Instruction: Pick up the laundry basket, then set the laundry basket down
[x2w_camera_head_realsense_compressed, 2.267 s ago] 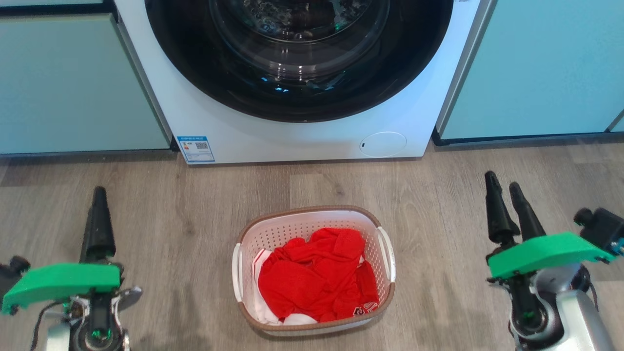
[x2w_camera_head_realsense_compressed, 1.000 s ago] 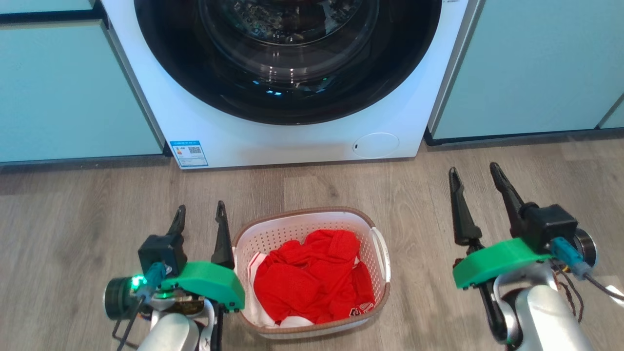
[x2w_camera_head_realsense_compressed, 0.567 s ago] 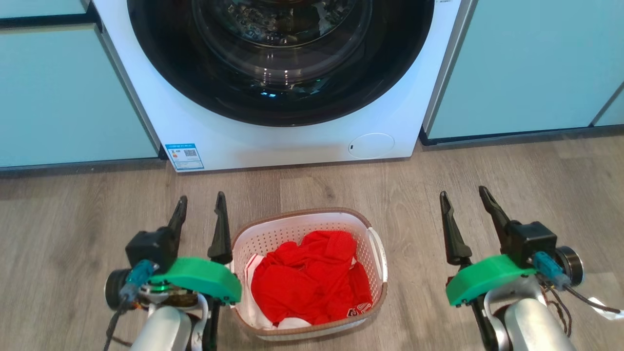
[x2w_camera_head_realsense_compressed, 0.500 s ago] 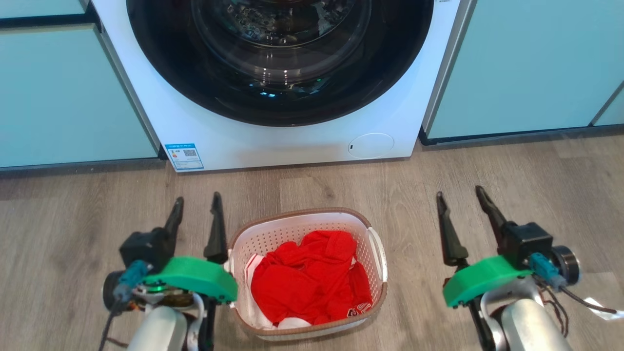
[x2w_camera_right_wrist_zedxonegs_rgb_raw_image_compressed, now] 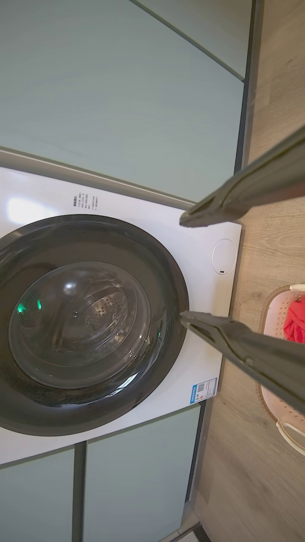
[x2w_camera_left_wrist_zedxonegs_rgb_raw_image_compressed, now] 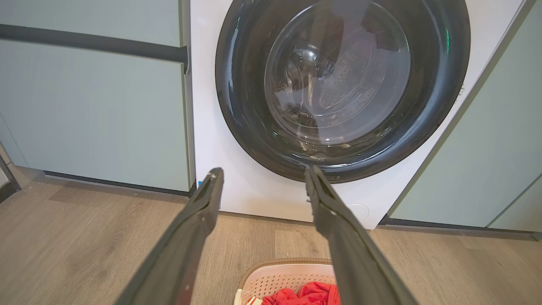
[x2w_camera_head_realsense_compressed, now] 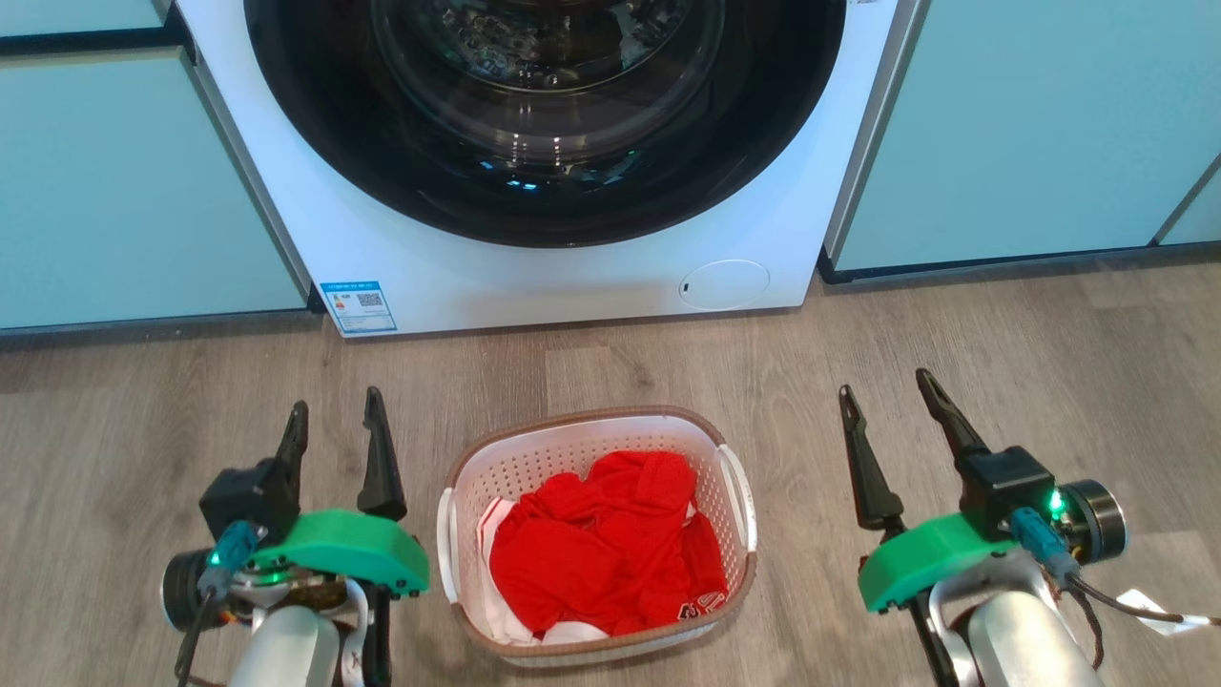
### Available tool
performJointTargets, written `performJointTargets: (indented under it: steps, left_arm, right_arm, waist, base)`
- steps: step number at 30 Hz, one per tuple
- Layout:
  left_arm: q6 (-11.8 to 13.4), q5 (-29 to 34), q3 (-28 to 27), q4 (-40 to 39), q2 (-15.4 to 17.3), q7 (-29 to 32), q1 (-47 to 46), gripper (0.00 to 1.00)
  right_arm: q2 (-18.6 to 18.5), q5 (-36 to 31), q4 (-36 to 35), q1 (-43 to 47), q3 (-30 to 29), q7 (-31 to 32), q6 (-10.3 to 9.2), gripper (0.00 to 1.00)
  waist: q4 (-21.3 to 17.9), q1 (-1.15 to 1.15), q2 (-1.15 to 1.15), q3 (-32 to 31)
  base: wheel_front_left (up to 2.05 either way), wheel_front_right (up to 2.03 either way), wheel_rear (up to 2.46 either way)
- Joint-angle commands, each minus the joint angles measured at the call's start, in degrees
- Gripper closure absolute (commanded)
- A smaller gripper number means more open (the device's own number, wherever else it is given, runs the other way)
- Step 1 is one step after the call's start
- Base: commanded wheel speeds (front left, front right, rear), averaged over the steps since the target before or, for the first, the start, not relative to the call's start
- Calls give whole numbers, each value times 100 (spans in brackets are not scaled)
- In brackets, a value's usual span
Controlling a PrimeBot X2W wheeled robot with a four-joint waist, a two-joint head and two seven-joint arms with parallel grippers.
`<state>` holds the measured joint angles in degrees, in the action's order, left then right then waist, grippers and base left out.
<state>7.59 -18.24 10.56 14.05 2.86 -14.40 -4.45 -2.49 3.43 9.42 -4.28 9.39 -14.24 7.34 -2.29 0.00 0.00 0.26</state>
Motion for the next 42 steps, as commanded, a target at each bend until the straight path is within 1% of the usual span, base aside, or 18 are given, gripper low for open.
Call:
performJointTargets:
  steps: [1,6,11,19,34,42]
  left_arm:
    - [16,33,-193,-131,3,-60,-177,0]
    - [-59,27,-262,-95,3,-60,-164,0]
    - [-175,219,-287,-119,2,-60,-120,0]
    - [-281,171,-228,74,2,-60,-92,0]
    - [-283,183,-216,95,2,-60,-71,0]
    - [-294,221,-237,226,2,-60,-129,0]
  right_arm:
    - [-39,0,-127,-220,135,-75,14,0]
    - [-39,169,15,-203,40,-75,14,0]
    - [-39,258,124,-206,6,-75,14,0]
    - [-39,315,185,-207,60,-75,14,0]
    - [-39,292,204,-224,120,-75,14,0]
    - [-39,263,226,-277,140,-75,14,0]
  waist:
    - [0,0,0,-2]
    - [-3,0,0,-3]
    - [-6,0,0,-12]
    - [-13,0,0,-28]
    - [-5,0,0,-5]
    - [14,0,0,259]
  base:
    - [0,0,0]
    - [0,0,0]
    - [0,0,0]
    - [0,0,0]
    - [0,0,0]
    - [0,0,0]
